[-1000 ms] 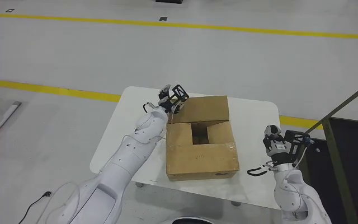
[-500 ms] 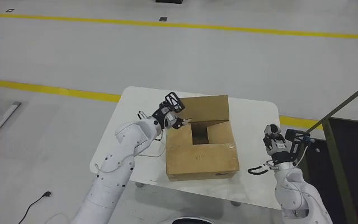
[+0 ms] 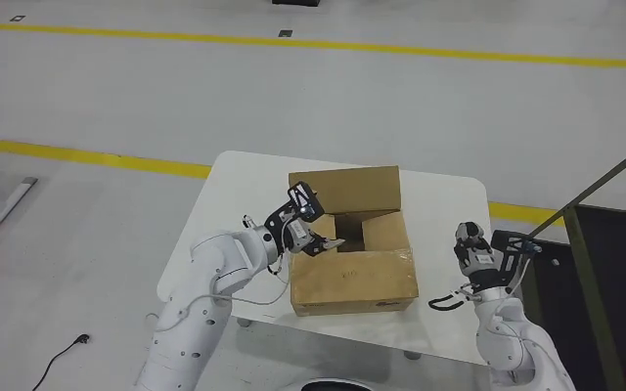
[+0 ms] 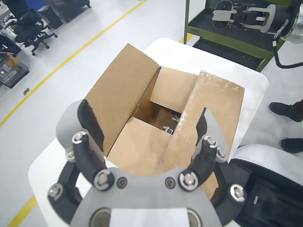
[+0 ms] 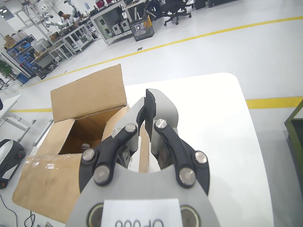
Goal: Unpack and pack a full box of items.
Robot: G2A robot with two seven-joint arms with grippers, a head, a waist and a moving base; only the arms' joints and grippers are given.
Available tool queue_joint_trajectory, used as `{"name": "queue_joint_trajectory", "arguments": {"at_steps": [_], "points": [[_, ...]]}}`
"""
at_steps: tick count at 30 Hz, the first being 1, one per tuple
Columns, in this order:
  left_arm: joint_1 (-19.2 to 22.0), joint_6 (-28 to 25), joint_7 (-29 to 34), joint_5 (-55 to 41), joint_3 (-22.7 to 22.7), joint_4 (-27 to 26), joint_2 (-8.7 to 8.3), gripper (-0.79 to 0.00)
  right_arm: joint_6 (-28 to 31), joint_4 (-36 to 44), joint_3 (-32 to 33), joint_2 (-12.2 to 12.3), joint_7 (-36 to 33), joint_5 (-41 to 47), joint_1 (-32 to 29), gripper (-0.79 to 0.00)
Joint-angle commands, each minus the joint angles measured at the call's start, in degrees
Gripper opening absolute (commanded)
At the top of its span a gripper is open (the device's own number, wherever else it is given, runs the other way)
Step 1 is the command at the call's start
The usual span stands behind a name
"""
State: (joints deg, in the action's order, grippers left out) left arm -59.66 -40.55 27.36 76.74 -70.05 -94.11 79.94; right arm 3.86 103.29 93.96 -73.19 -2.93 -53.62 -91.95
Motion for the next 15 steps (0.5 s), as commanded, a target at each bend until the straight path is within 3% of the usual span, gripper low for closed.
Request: {"name": "queue_joint_trajectory", "arguments": {"at_steps": [1,5,15], "points": [[-0.7,0.0,-0.2,-1.8,0.5,1.1,0.07,0.000,0.3,-0.3,-0.2,0.0,-0.1,-0.1,0.1,-0.785],[2.0,-2.0,5.6,-11.9,2.6,6.4,0.41,0.000,1.0,-1.6,0.0,0.0,-0.1,0.6,0.4,-0.785],[15.9,-0.9,25.6,-30.6,10.0,22.5,1.79,0.000,1.8,-3.1,1.1,0.2,0.0,0.9,-0.2,-0.785]]}}
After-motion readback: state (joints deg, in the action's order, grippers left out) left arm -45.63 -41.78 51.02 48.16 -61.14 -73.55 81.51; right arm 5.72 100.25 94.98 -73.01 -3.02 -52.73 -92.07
